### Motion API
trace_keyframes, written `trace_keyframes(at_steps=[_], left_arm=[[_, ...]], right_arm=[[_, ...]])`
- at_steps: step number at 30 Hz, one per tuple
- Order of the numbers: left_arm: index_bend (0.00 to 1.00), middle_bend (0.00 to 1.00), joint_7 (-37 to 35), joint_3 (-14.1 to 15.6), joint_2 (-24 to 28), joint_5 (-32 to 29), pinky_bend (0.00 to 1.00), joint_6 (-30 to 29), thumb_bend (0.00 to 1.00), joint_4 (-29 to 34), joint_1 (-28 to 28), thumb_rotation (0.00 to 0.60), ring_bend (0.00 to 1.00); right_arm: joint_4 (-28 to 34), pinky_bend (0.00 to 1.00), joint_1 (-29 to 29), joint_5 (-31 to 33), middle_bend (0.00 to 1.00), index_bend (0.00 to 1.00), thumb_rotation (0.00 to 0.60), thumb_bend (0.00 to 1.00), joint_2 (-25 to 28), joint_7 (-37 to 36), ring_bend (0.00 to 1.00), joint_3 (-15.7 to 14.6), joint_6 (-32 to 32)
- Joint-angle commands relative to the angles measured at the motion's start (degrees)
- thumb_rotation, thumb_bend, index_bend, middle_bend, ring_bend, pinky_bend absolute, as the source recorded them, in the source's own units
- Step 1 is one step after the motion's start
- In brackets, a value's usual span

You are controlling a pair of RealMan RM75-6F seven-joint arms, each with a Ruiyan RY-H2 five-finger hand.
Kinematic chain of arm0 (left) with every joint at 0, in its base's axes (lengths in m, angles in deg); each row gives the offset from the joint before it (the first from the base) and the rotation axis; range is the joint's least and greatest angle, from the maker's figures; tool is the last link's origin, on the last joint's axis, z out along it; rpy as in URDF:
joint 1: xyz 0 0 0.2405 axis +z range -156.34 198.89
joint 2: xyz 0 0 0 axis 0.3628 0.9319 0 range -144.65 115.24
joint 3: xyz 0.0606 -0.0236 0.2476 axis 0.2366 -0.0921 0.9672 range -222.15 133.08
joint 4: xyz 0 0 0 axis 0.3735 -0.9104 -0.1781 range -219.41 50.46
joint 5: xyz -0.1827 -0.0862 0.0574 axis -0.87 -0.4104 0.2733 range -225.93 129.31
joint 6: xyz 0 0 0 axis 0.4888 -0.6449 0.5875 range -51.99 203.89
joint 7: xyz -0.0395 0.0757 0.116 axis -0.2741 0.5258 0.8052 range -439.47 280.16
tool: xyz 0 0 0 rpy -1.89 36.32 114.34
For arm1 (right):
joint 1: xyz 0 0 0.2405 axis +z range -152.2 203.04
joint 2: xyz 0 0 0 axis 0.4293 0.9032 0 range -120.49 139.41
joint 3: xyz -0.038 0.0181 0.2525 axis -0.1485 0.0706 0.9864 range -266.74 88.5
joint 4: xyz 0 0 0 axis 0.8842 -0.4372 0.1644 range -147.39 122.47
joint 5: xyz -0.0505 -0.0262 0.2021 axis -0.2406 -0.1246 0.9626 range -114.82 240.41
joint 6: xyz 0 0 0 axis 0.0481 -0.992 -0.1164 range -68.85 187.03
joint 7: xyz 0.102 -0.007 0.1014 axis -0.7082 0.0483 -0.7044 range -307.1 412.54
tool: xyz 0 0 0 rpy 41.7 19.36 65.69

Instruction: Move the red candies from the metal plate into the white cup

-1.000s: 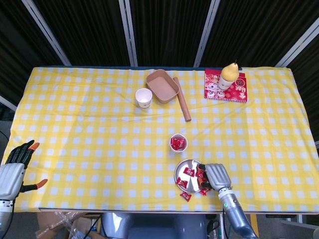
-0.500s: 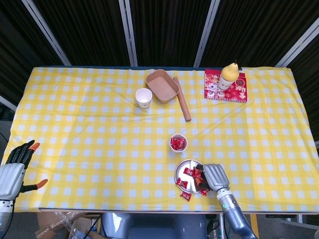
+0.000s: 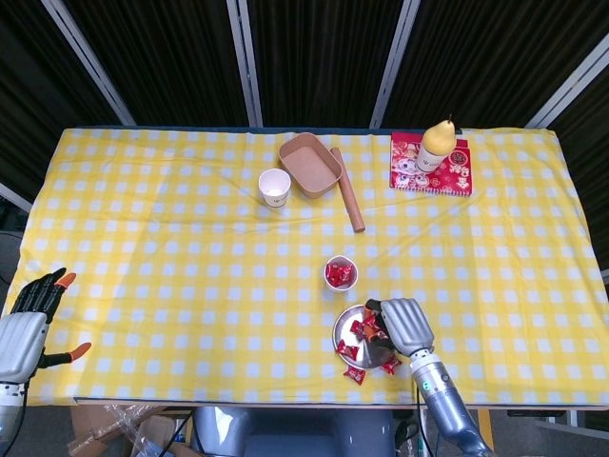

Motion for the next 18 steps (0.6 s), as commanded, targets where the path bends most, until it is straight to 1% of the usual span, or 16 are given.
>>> trace_keyframes(at_steps=[1,4,8,9,12,18], left_arm=[[0.0,0.0,0.0,0.0,0.0,0.0,0.0,0.1,0.0,0.0,-0.1,0.6,0.0],[0.0,0.0,0.0,0.0,0.0,0.1,0.0,0.2,0.0,0.0,-0.1,0.6,0.0],[0.0,0.0,0.0,0.0,0.0,-0.1,0.0,0.2,0.0,-0.1,-0.1,0.6,0.0],[0.0,0.0,0.0,0.0,0.0,-0.2,0.0,0.3,0.0,-0.1,-0.1,0.6,0.0],[0.0,0.0,-0.3,-0.1,0.1,-0.6,0.0,0.6,0.0,0.0,-0.2,0.6,0.0],[0.0,0.0,-0.7,-0.2,0.4,-1.1,0.0,1.2,0.0,0.2,-0.4,0.6,0.0]], right_arm=[[2.2,0.98,1.5,0.7,0.89,0.62,0.6,0.61,1.2,1.8,0.99,2.3,-0.1],[3.8,0.98,3.1,2.0,0.89,0.62,0.6,0.61,1.5,3.6,0.99,4.4,0.3],[4.0,0.98,6.4,6.7,0.89,0.62,0.6,0.61,0.6,6.4,0.99,7.9,1.6],[3.7,0.98,6.9,7.6,0.89,0.62,0.6,0.61,0.3,6.9,0.99,8.4,1.9],[1.6,0.98,9.5,11.3,0.89,0.62,0.6,0.61,-1.0,8.7,0.99,10.3,2.9],[-3.2,0.98,13.4,17.9,0.89,0.62,0.6,0.61,-3.4,9.9,0.99,12.6,4.9]])
